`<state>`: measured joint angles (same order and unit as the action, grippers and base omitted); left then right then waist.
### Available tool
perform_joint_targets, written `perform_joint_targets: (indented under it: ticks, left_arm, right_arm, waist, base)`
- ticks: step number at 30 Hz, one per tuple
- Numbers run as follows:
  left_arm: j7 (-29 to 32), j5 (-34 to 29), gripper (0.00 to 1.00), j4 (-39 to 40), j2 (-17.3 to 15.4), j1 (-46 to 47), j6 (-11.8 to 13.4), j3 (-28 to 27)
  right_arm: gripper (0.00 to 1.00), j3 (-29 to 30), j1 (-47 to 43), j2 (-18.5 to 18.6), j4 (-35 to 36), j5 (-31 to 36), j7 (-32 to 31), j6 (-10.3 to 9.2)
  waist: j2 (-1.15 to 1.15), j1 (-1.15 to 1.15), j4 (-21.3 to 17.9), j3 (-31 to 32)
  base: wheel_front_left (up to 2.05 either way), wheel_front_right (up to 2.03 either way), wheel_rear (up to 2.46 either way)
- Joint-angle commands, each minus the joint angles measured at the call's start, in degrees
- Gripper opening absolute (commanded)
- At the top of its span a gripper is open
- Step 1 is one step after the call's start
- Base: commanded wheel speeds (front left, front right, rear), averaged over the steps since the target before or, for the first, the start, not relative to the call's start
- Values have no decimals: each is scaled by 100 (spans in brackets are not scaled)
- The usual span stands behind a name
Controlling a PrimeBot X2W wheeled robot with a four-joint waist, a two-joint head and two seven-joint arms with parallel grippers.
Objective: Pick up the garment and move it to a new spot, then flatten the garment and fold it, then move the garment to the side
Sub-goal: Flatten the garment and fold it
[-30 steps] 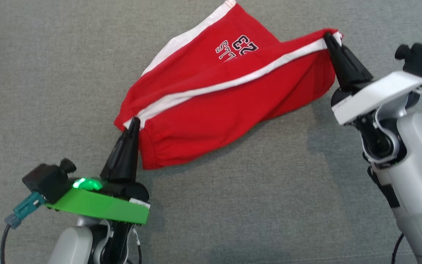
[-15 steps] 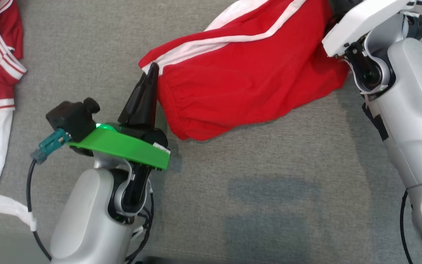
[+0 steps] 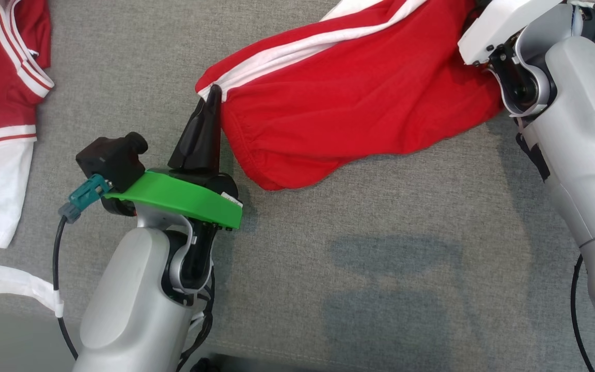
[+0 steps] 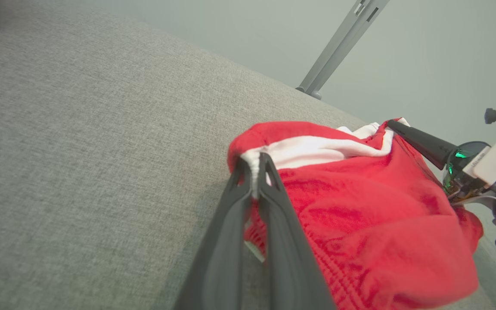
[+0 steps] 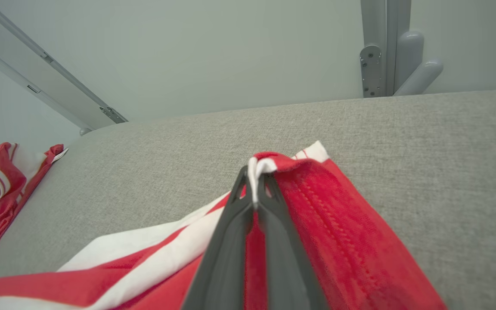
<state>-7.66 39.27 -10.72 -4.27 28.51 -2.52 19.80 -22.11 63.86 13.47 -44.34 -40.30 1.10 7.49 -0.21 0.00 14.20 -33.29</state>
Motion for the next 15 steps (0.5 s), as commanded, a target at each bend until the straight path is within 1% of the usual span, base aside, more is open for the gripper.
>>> perform_joint_targets:
  ticks: [1, 2, 3, 4, 5, 7, 11, 13, 15]
  left_arm:
    - [-38, 14, 3, -29, 16, 107, -7, -2]
    - [-60, 16, 14, -53, 21, 117, 1, 8]
    - [-54, 19, 28, -80, 27, 119, 8, 16]
    - [-63, 2, 54, -103, 20, 112, 21, 23]
    - [-69, -14, 100, -113, -1, 88, 41, 20]
    - [-55, -39, 100, -102, -65, -14, 62, 19]
    - [-86, -217, 100, 106, -272, -351, 208, 29]
    - [-115, -296, 100, 342, -381, -580, 342, 4]
    - [-239, -643, 100, 638, -617, -799, 589, -21]
  right_arm:
    - [12, -35, 73, 35, -50, 33, 85, 0]
    - [44, -74, 99, 19, -90, 57, 128, 0]
    - [100, -133, 126, -2, -111, 76, 176, 0]
    - [100, -193, 145, -6, -124, 86, 208, 0]
    - [100, -264, 153, -2, -119, 83, 227, 0]
    - [100, -481, 115, 48, -48, 57, 171, 0]
    - [100, -983, -68, 335, 282, -46, -87, 0]
    - [100, -1117, -90, 550, 479, -131, -272, 0]
    - [100, -1232, -89, 771, 599, -141, -534, 0]
  waist:
    - [21, 0, -3, 7]
    - [21, 0, -10, 15]
    - [21, 0, -23, 26]
    - [21, 0, -42, 48]
    - [21, 0, -68, 79]
    - [21, 0, -122, 170]
    - [21, 0, -239, 421]
    - [21, 0, -294, 505]
    - [21, 0, -327, 537]
  base:
    - [0, 0, 0]
    - [0, 0, 0]
    - [0, 0, 0]
    - [0, 0, 0]
    - [0, 0, 0]
    - [0, 0, 0]
    - [0, 0, 0]
    - [0, 0, 0]
    - [0, 0, 0]
